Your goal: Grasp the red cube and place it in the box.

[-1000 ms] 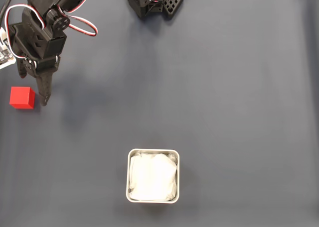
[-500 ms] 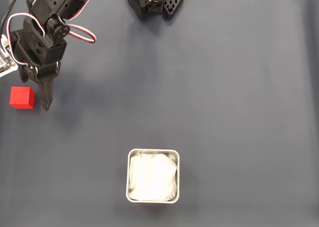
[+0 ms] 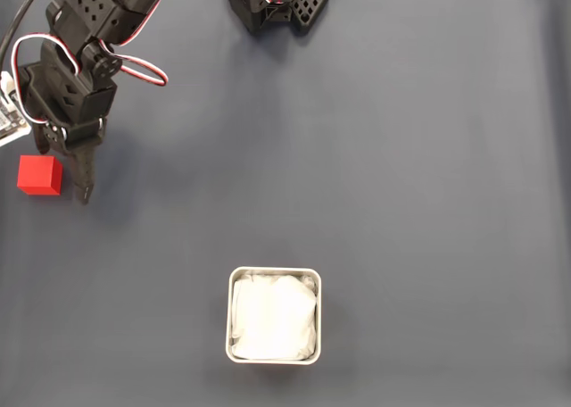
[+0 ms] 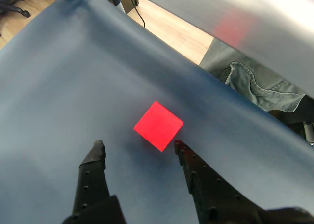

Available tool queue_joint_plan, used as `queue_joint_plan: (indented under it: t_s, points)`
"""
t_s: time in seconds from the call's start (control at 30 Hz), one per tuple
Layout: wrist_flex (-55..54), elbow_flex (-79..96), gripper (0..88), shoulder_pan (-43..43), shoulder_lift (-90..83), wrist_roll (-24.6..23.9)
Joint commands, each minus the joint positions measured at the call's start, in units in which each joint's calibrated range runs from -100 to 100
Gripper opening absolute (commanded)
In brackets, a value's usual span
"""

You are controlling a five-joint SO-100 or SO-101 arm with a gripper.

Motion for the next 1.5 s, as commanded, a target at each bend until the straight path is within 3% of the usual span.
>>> queue_joint_plan:
  t_s: [0.0,1.47]
  points:
    - [-1.46,-2.72,33.5,-0.84,-0.22,-0.10]
    - [-5.80,-7.93,33.8,-3.61,4.46,-2.05]
